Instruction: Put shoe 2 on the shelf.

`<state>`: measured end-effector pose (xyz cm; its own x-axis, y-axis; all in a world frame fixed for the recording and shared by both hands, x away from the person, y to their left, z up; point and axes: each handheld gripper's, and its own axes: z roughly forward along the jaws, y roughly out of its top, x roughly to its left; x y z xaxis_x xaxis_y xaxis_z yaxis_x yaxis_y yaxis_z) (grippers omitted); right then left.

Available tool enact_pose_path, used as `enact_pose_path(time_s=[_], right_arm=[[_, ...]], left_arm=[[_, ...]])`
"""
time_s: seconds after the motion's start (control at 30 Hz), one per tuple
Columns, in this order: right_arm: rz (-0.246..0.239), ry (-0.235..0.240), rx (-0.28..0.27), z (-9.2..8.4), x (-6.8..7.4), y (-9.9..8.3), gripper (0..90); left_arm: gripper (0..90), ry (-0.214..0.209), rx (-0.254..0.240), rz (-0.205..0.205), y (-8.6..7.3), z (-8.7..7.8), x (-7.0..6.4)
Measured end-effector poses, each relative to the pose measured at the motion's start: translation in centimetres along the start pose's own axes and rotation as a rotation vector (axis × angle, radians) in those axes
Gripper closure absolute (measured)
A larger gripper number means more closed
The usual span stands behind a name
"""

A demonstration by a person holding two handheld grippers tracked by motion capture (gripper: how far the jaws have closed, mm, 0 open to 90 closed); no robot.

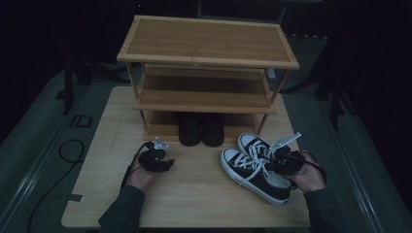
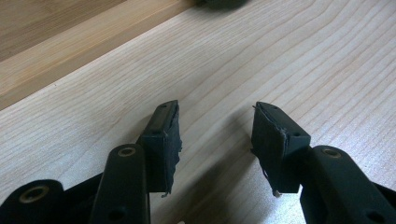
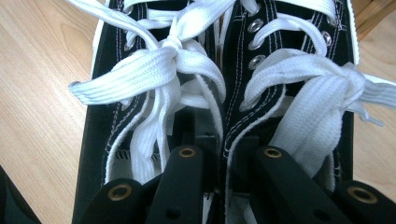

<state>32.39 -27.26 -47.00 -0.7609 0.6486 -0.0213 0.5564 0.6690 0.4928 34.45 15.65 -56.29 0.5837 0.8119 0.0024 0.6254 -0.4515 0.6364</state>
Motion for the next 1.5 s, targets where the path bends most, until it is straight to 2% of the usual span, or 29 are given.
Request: enact_pose_path(time_s=[0.23,0.73,1.0,1.13,1.5], right_arm=[[-0.015,0.025,-0.023,-1.3,-0.1,1.0,85.3],[-0.109,0.024,-0.033,-3.8,-0.4,2.9,85.2],[-0.139,0.05,-0.033,-4.4,-0.9,3.7,85.3],[-0.145,0.087,-0.056,-4.8,-1.3,4.0,85.3],[-0.234,0.114,-0.055,-5.8,-0.9,6.0,85.2]], left_arm=[[51.9,0.001,0.0,0.001,0.0,0.0,0.0],[51.9,-0.001,0.002,0.0,0.0,0.0,0.0],[52.0,0.001,0.002,0.001,0.0,0.0,0.0],[52.0,0.0,0.001,0.001,0.0,0.0,0.0],[52.0,-0.001,0.003,0.002,0.0,0.0,0.0]])
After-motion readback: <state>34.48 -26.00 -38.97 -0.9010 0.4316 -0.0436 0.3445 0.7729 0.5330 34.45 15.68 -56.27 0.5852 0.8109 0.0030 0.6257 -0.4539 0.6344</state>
